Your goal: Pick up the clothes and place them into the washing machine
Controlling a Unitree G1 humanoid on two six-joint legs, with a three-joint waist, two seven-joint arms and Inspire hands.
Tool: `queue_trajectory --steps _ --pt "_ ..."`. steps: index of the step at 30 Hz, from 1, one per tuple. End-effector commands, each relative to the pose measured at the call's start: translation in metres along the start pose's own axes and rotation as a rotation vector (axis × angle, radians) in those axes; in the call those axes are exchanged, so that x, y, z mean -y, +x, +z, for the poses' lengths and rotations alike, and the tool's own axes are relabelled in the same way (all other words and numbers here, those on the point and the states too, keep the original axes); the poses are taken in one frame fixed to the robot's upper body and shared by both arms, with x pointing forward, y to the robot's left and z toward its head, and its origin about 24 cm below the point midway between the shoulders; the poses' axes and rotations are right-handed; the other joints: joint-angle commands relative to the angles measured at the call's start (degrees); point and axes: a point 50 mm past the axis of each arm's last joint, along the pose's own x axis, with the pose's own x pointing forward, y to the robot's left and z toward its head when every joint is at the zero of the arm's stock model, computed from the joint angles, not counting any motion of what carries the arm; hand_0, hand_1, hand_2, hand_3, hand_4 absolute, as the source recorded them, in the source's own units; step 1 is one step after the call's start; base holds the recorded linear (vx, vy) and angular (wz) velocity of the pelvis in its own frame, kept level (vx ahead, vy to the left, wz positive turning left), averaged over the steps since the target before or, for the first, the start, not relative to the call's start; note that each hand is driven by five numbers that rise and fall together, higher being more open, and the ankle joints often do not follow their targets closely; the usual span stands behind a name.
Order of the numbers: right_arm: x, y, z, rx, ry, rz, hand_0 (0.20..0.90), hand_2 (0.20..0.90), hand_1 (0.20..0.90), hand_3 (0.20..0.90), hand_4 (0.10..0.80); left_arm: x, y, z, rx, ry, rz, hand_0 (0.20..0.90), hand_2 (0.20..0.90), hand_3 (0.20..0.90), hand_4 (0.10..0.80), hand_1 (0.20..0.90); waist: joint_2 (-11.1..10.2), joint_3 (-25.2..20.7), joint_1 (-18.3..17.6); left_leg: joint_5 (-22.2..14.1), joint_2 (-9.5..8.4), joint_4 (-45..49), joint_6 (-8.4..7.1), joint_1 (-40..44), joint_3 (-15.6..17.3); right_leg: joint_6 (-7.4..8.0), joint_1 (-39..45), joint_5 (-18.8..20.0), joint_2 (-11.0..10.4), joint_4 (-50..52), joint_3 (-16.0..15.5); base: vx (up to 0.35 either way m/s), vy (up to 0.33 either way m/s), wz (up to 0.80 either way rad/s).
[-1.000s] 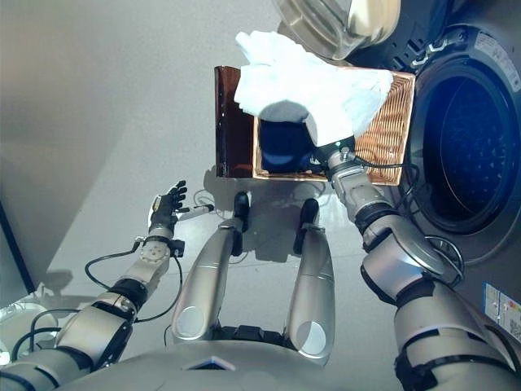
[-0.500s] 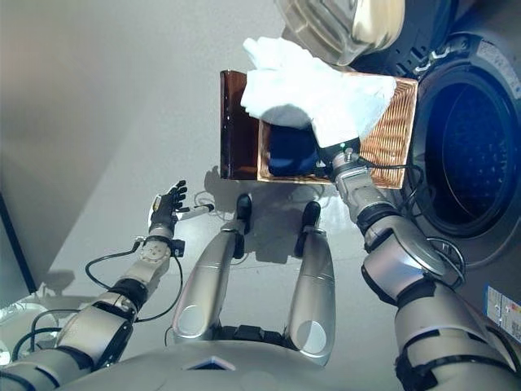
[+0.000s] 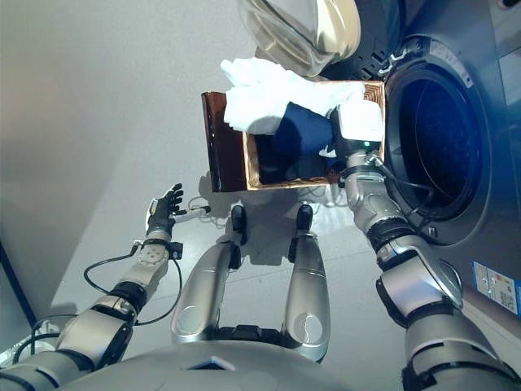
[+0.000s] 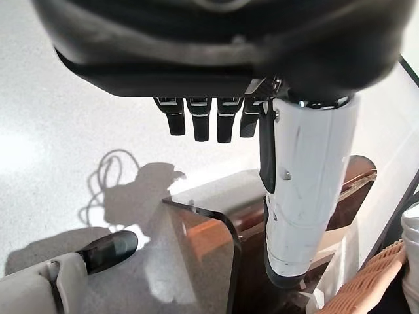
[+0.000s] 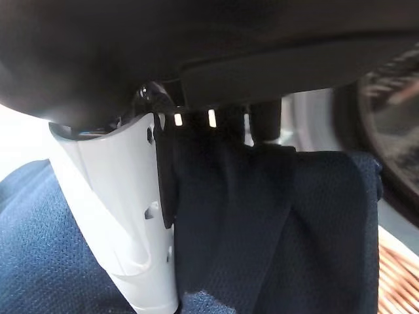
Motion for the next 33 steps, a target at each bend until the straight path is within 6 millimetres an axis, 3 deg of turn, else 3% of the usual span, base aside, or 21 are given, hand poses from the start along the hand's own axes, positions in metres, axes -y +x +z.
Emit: queue_trajectory --steps 1,11,15,22,24,25,33 --pt "0.023 0.007 -0.001 0.008 0.134 -0.146 0.200 0.200 0.200 0.200 0.300 -0.010 -0.004 -0.008 0.001 0.004 0.054 0.900 0.900 0.900 0.800 0.900 1.0 -2.9 -0.4 -3.0 -1.49 2.2 -2.69 0.3 0.3 2.56 4.1 2.4 1.1 -5.7 0.0 0.021 0.000 -0.07" --pt "-0.008 -0.022 -0.011 -0.212 0.611 -0.163 0.200 0.200 0.200 0.200 0.300 -0.008 -0.010 -0.019 -0.027 0.008 0.061 0.900 0.900 0.900 0.800 0.900 2.0 -3.7 -1.2 -2.8 -1.56 1.4 -2.46 1.9 0.9 2.49 5.5 2.7 1.4 -6.8 0.8 0.000 -0.003 -0.03" --pt "-0.016 -0.029 -0.013 -0.333 0.943 -0.211 0.200 0.200 0.200 0.200 0.300 -0.007 -0.011 -0.019 -0.027 0.008 0.068 0.900 0.900 0.900 0.800 0.900 2.7 -4.1 -1.4 -2.9 -1.55 1.6 -2.48 1.7 1.2 2.40 5.0 2.5 1.5 -6.7 0.9 -0.008 0.003 -0.02" --pt "-0.015 -0.030 -0.020 -0.494 1.476 -0.410 0.200 0.200 0.200 0.200 0.300 -0.006 -0.010 -0.013 0.006 -0.011 0.082 0.900 0.900 0.900 0.800 0.900 4.1 -4.1 -1.5 -3.5 -1.28 2.9 -2.55 0.2 1.9 2.33 3.5 2.2 1.5 -5.8 1.5 -0.021 0.015 -0.05" --pt "-0.015 -0.030 -0.023 -0.520 1.526 -0.441 0.200 0.200 0.200 0.200 0.300 -0.005 -0.010 -0.012 0.008 -0.012 0.078 0.900 0.900 0.900 0.800 0.900 4.3 -4.1 -1.4 -3.6 -1.29 3.0 -2.55 0.1 2.0 2.34 3.2 2.1 1.6 -5.7 1.5 -0.012 0.017 -0.04" --pt "-0.013 -0.030 -0.026 -0.549 1.653 -0.513 0.200 0.200 0.200 0.200 0.300 -0.004 -0.009 -0.011 0.013 -0.015 0.074 0.900 0.900 0.900 0.800 0.900 4.8 -4.2 -1.4 -3.8 -1.20 3.2 -2.58 -0.4 2.2 2.31 2.8 1.9 1.6 -5.5 1.6 0.000 0.000 0.00" --pt "-0.004 -0.029 -0.038 -0.637 1.952 -0.794 0.200 0.200 0.200 0.200 0.300 0.009 -0.012 -0.012 0.003 -0.057 0.042 0.900 0.900 0.900 0.800 0.900 6.6 -4.4 -1.3 -4.1 -1.13 3.2 -2.60 -0.8 2.5 2.35 2.1 1.5 1.7 -5.3 2.2 0.001 0.016 -0.04"
